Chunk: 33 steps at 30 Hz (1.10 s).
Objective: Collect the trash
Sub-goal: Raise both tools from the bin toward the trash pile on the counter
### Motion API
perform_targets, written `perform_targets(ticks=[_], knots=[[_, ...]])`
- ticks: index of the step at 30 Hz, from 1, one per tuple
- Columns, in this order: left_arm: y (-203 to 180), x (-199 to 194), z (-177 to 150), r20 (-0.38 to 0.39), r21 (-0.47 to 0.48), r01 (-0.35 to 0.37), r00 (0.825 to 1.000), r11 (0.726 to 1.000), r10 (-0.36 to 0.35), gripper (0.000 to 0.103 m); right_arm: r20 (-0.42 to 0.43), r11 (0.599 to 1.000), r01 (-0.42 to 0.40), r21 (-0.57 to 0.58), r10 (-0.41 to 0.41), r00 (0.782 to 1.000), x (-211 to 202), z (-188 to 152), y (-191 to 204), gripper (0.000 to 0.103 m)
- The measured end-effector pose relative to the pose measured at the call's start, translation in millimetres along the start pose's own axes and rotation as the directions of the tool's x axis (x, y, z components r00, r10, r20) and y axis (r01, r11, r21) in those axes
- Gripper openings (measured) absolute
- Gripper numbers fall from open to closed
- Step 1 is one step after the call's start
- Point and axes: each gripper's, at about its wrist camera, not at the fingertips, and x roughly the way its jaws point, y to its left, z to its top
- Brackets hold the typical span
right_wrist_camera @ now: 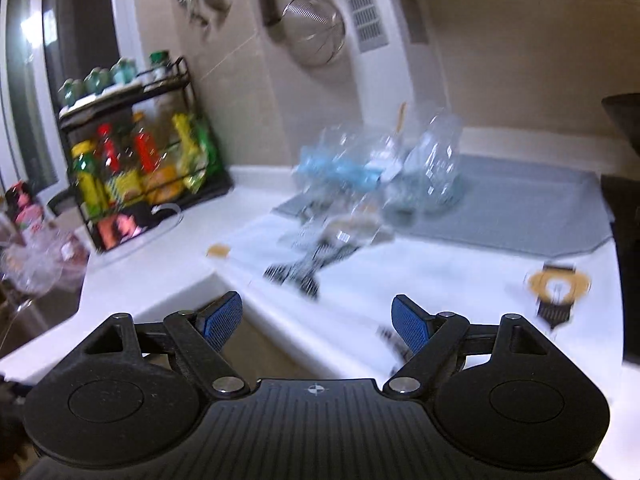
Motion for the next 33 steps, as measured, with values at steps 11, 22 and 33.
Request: perform_targets(ticks=[11,22,33], knots=[[10.1,-3.4,-2.1,-0.01,-0.035,-0.018,1.0,0.999,0.017,0.103,0.065,0.998,0.049,0.029,-0.051,0.997,71.4,63.8,-19.3,0.095],[22.9,0.4,-1.6,-0.035,-0.072,-0.036,0.999,0.997,0.033,0.103,0.084,0.987,0.159,-0.014,-0.157,0.984,177.3,104.4,-23.1,0.096],[14.2,0.9,22.6,0.008,-0.058,-0.011,1.0,0.998,0.011,0.103,0.087,0.982,-0.037,-0.186,0.054,0.995,115.0,51.5,24.6,0.008]])
